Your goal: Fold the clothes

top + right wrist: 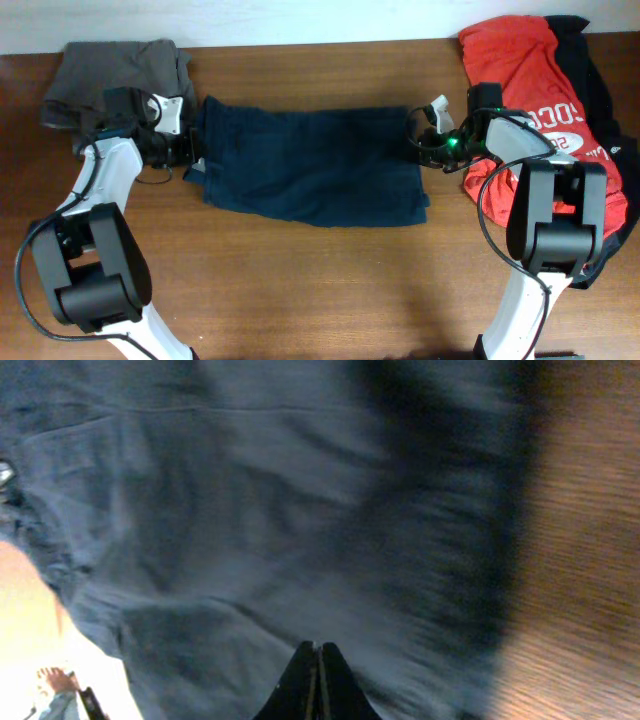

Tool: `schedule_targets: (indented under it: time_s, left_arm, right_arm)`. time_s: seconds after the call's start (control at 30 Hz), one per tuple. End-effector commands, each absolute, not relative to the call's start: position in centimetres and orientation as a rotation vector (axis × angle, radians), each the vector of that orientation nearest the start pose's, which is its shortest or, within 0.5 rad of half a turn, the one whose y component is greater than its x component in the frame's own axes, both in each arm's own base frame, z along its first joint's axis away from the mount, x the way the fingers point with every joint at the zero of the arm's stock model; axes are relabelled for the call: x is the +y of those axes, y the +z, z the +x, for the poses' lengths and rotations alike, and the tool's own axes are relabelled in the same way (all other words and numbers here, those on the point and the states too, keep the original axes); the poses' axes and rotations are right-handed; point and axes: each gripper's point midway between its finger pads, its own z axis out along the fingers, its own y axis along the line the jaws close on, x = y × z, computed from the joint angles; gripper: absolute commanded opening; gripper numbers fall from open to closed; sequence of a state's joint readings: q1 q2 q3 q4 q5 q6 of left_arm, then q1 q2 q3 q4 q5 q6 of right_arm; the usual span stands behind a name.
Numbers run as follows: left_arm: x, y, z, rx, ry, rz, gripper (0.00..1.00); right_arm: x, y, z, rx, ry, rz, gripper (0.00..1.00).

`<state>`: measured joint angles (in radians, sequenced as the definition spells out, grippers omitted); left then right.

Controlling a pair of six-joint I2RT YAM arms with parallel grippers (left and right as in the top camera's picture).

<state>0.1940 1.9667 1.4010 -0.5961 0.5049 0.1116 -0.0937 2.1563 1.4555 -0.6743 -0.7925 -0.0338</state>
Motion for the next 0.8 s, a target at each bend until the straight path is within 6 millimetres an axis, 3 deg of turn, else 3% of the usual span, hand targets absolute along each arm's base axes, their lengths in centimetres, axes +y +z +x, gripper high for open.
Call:
schedule_targets:
  time_s: [0.0,0.3,0.6,0.77]
  left_arm:
    - [1.9,10.6,46.4,2.542,-0.511,-0.006,0.0]
    - [1.9,11.3,46.3,2.529,-0.502,-0.002,0.01]
    - [1.9,11.3,46.3,2.53,-0.501,-0.002,0.01]
    - [1.9,11.4,46.3,2.528,-0.501,-0.002,0.0]
  right_arm:
    - [7.6,2.3,44.2,2.709,1.064,-0.026,0.04]
    - [8.0,0.8,44.0,2.727,1.076,-0.038,0.04]
    - [9.7,-0.2,43.8,2.719,1.102,-0.138,0.04]
    - [8.4,-1.7,44.0,2.8,0.967,-0.04,0.04]
